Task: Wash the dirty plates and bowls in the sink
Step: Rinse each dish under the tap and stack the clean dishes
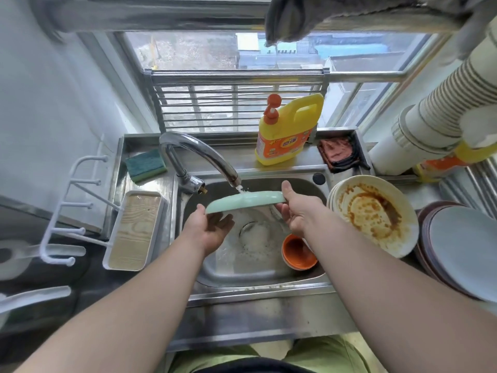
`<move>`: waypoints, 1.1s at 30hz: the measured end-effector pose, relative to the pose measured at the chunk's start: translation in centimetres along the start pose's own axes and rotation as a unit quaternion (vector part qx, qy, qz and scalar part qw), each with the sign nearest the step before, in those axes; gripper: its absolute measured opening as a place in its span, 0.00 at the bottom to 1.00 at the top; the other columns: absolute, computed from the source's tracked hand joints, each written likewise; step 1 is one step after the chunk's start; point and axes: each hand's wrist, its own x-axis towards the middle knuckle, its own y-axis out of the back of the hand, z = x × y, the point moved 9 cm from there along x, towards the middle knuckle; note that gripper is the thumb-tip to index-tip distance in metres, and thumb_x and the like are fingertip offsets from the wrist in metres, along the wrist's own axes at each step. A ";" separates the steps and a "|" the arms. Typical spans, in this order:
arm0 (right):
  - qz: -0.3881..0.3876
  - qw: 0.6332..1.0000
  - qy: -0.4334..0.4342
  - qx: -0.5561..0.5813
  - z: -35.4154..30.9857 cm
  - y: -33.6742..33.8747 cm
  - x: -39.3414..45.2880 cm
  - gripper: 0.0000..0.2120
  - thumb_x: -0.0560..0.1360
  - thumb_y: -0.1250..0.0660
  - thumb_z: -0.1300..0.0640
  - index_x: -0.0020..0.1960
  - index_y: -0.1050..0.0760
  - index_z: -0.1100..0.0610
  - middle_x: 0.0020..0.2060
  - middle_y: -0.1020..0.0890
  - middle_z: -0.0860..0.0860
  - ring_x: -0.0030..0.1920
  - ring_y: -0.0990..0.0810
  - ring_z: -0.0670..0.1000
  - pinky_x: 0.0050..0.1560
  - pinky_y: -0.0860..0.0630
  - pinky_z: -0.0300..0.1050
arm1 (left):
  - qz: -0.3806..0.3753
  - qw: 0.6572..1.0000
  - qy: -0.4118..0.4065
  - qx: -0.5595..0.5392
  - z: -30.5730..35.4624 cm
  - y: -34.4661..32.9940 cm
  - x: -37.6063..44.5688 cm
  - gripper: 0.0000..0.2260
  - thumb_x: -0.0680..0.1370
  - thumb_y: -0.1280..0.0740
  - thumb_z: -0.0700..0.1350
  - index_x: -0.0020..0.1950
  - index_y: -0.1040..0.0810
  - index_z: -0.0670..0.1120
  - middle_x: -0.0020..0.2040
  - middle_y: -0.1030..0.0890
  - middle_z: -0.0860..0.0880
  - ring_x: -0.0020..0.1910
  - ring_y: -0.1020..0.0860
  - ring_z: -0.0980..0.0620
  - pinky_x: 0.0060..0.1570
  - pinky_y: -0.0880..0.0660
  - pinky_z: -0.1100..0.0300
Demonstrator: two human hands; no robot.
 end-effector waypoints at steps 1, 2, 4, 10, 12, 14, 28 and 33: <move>0.001 1.000 0.001 -0.009 -0.1 -0.6 0.1 0.22 0.74 0.22 0.46 0.56 0.20 0.64 0.30 0.15 0.56 0.27 0.18 0.48 0.21 0.27 0.34 | 0.004 1.000 -0.004 -0.003 0.2 0.4 0.0 0.26 0.88 0.46 0.59 0.61 0.22 0.37 0.54 0.22 0.39 0.61 0.22 0.37 0.64 0.27 0.42; 0.003 1.000 0.001 -0.019 -0.1 -1.2 0.2 0.23 0.74 0.22 0.46 0.55 0.21 0.65 0.30 0.15 0.56 0.28 0.19 0.48 0.23 0.26 0.35 | 0.011 1.000 -0.008 -0.001 0.4 0.8 -0.2 0.26 0.88 0.46 0.59 0.62 0.22 0.37 0.55 0.22 0.39 0.64 0.23 0.36 0.64 0.27 0.41; 0.001 0.999 0.004 -0.033 -0.1 -2.3 0.0 0.23 0.73 0.21 0.46 0.54 0.21 0.64 0.31 0.14 0.57 0.31 0.18 0.48 0.26 0.23 0.35 | 0.032 0.999 -0.015 0.009 0.7 2.0 -0.4 0.24 0.88 0.45 0.57 0.60 0.21 0.37 0.56 0.22 0.38 0.64 0.22 0.36 0.63 0.25 0.41; -0.026 0.996 0.042 -0.076 0.0 -5.0 -0.9 0.23 0.75 0.22 0.48 0.60 0.23 0.63 0.42 0.12 0.59 0.38 0.13 0.52 0.27 0.24 0.37 | 0.074 0.997 -0.008 0.032 1.4 4.6 -1.0 0.14 0.84 0.46 0.36 0.57 0.21 0.35 0.50 0.19 0.35 0.51 0.19 0.37 0.66 0.23 0.43; -0.034 0.990 0.074 -0.111 -0.2 -5.5 -1.1 0.24 0.77 0.23 0.47 0.66 0.26 0.58 0.49 0.13 0.58 0.34 0.13 0.50 0.24 0.28 0.38 | 0.087 0.995 0.014 0.036 1.2 5.4 -1.8 0.15 0.83 0.49 0.34 0.57 0.25 0.32 0.51 0.20 0.33 0.50 0.20 0.35 0.57 0.18 0.41; -0.046 0.981 0.107 -0.154 -0.5 -6.0 -1.5 0.22 0.80 0.25 0.48 0.68 0.26 0.55 0.50 0.14 0.56 0.27 0.18 0.46 0.24 0.30 0.39 | 0.089 0.993 0.034 0.062 0.8 5.9 -2.1 0.15 0.83 0.50 0.35 0.56 0.24 0.33 0.49 0.17 0.33 0.50 0.19 0.35 0.38 0.17 0.38; -0.131 0.839 0.326 -0.416 0.1 -2.5 -4.0 0.12 0.86 0.38 0.51 0.66 0.22 0.40 0.50 0.14 0.34 0.53 0.18 0.36 0.59 0.23 0.42 | 0.093 0.985 0.003 0.144 0.1 5.7 -1.0 0.12 0.86 0.40 0.37 0.51 0.17 0.38 0.49 0.14 0.40 0.42 0.16 0.40 0.42 0.17 0.42; -0.102 0.849 0.313 -0.413 1.2 0.9 -1.5 0.17 0.85 0.38 0.51 0.73 0.25 0.45 0.60 0.15 0.42 0.60 0.19 0.44 0.69 0.24 0.55 | 0.113 0.986 -0.003 0.121 0.9 5.0 -1.4 0.17 0.86 0.46 0.39 0.52 0.17 0.41 0.46 0.14 0.37 0.47 0.18 0.39 0.54 0.24 0.37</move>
